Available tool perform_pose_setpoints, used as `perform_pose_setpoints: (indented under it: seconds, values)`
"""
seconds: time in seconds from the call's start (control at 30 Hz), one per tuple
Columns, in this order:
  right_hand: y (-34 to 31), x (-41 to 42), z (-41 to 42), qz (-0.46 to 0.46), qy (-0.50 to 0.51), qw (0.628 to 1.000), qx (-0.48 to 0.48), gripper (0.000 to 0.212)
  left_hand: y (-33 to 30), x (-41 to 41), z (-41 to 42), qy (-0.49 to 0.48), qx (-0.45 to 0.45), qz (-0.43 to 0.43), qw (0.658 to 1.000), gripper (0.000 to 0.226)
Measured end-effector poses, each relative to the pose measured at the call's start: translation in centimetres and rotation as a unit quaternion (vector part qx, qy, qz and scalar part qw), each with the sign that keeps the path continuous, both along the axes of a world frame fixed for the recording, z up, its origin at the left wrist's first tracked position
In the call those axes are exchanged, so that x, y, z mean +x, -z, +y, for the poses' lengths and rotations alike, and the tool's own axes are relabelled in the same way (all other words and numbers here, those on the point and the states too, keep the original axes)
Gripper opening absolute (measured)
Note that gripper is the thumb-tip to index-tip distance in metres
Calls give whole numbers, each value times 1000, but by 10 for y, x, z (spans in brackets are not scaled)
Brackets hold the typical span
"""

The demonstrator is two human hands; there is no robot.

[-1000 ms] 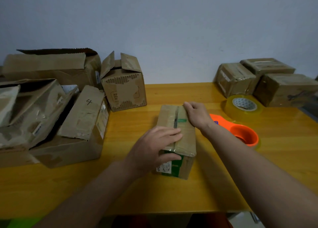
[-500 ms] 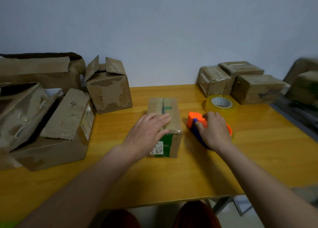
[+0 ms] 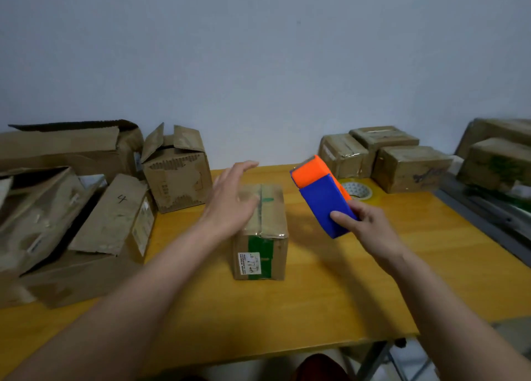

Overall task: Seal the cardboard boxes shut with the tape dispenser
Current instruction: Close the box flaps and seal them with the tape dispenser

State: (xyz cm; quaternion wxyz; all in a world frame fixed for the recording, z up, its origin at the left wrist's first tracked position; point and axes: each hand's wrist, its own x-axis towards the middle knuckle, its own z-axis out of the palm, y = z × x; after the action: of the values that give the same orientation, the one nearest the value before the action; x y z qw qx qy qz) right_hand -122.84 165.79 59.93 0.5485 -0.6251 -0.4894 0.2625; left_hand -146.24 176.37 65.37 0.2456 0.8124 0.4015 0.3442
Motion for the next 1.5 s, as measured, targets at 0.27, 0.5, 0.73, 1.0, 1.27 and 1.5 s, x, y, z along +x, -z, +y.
perform_pose_setpoints:
  seconds: [0.27, 0.5, 0.73, 1.0, 1.27, 1.5]
  values:
    - [-36, -9, -17, -11, -138, 990, 7, 25, -72, 21, 0, 142, -148, -1, 979, 51]
    - [-50, -12, -27, -2, -201, 978, -49, 28, -70, 8, -6, 166, -211, -58, 962, 46]
    - [-56, -33, -29, 11, -233, 970, -73, 20, -59, 2, -3, 163, -423, -142, 880, 32]
    - [-64, -37, -32, 14, -264, 961, -82, 28, -35, 2, -9, 133, -475, -252, 833, 15]
    - [-66, -39, -32, -25, -247, 963, -106, 28, -24, -7, -10, 48, -323, -176, 929, 20]
    - [-82, -37, -33, -107, -249, 949, -160, 32, -8, -19, -15, -63, -301, -220, 926, 16]
